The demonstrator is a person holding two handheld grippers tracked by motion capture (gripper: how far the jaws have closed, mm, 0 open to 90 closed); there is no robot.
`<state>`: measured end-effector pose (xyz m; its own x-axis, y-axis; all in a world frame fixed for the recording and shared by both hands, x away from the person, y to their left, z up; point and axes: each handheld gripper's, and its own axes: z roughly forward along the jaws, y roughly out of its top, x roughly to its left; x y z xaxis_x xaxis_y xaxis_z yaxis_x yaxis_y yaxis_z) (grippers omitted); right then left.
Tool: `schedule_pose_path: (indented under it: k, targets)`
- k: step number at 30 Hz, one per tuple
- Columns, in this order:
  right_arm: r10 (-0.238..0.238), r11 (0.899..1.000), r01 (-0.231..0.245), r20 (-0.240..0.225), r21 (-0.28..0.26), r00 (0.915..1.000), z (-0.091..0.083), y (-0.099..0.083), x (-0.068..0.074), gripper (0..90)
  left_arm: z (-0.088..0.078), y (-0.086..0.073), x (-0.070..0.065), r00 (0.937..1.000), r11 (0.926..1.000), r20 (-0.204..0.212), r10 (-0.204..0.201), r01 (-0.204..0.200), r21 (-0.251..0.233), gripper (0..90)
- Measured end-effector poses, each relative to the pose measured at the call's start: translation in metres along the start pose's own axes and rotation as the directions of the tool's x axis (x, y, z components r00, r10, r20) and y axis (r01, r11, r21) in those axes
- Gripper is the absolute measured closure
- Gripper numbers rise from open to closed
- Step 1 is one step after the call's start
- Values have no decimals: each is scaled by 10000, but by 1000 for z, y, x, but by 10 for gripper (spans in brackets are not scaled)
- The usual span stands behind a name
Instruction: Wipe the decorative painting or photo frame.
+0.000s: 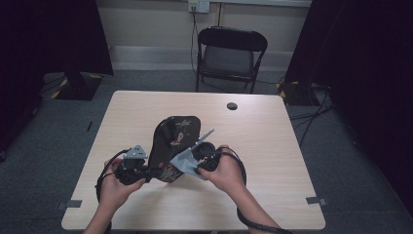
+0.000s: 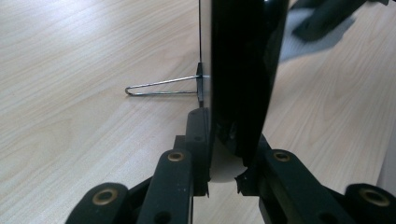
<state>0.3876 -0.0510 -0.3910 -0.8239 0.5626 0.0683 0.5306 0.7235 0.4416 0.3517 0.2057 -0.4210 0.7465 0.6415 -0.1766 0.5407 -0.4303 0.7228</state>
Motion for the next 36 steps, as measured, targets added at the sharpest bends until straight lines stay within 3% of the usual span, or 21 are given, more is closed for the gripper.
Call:
schedule_pose_path:
  k: [11,16,19,29,32,33,36]
  targets:
    - [217,9964,-177,-478,830,9986,48,-29,6,811,0,0,0,10000,10000,-24,-9,9,-35,787]
    - [265,9960,-221,-500,860,9984,48,-36,4,811,0,-1,0,10000,10000,3,-53,53,-42,787]
    - [262,9970,-231,-410,736,9988,39,-35,2,811,0,-1,0,10000,10000,-2,-57,57,-34,787]
    - [-102,9996,109,235,-263,9997,-43,-8,-1,811,0,-1,0,10000,10000,-1,-83,83,-41,786]
    - [-174,9993,187,401,-336,9990,-55,-3,-1,811,0,-1,0,10000,10000,16,-82,82,-25,787]
    - [-218,9987,246,603,-456,9979,-71,6,-3,811,0,-1,0,9999,9999,28,-101,101,-21,787]
    - [-320,9971,368,728,-663,9968,-86,15,-4,812,0,-1,0,9999,9999,32,-99,99,-21,787]
